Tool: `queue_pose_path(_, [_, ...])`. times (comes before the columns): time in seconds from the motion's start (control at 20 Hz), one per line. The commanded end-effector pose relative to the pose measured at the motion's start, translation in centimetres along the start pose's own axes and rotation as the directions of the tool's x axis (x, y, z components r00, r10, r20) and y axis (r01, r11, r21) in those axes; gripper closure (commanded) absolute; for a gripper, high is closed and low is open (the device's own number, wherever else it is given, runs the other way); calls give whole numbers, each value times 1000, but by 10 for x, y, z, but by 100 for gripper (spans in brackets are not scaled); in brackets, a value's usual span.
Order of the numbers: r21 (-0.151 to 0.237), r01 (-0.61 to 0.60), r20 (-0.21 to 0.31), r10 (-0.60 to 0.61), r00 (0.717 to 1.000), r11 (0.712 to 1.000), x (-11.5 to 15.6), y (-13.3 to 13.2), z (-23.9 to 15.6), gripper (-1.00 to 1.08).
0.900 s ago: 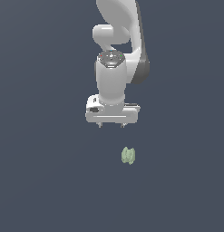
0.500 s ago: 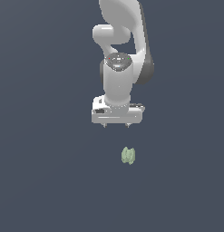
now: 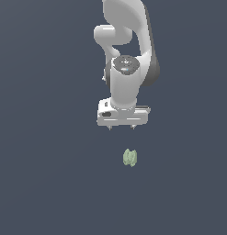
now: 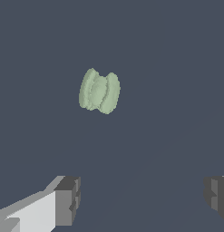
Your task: Pick up the object and move it to a goal position.
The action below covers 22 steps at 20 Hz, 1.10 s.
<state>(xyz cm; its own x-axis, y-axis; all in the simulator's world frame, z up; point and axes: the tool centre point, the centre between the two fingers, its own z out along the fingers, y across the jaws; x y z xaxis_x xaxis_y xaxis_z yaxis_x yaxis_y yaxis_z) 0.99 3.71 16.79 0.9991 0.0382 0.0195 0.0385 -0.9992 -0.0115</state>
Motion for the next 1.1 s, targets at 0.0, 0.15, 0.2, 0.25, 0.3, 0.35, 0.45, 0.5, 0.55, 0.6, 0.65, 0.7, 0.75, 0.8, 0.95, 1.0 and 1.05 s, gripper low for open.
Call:
queue_pose_path(0.0, [-1, 20, 1, -20, 1000, 1000, 1, -1, 1, -92])
queue_pose_path(0.15, [-2, 58, 2, -58, 998, 998, 4, -2, 3, -92])
queue_pose_path(0.2, [-3, 73, 3, -73, 997, 997, 5, -3, 4, -92])
queue_pose_path(0.25, [-3, 90, 3, -90, 996, 996, 7, -3, 5, -92])
queue_pose_path(0.3, [-4, 108, 4, -108, 994, 994, 8, -4, 6, -92])
queue_pose_path(0.35, [-4, 128, 5, -128, 992, 992, 9, -5, 7, -92])
queue_pose_path(0.45, [-6, 172, 6, -172, 985, 985, 12, -6, 9, -92])
queue_pose_path(0.5, [-6, 195, 7, -195, 981, 981, 14, -7, 10, -92])
queue_pose_path(0.55, [-7, 220, 8, -220, 975, 975, 16, -8, 12, -92])
queue_pose_path(0.6, [-7, 247, 9, -247, 969, 969, 18, -9, 13, -92])
queue_pose_path(0.65, [-7, 274, 10, -274, 962, 962, 20, -10, 15, -92])
queue_pose_path(0.7, [-8, 303, 11, -303, 953, 953, 22, -11, 16, -92])
queue_pose_path(0.75, [-8, 332, 12, -332, 943, 943, 24, -12, 18, -92])
queue_pose_path(0.8, [-8, 360, 14, -360, 933, 933, 26, -13, 20, -92])
queue_pose_path(0.95, [-7, 443, 17, -443, 896, 896, 32, -16, 25, -92])
queue_pose_path(1.0, [-7, 470, 18, -470, 883, 883, 34, -17, 27, -92])
queue_pose_path(1.05, [-7, 496, 19, -496, 868, 868, 36, -18, 28, -92])
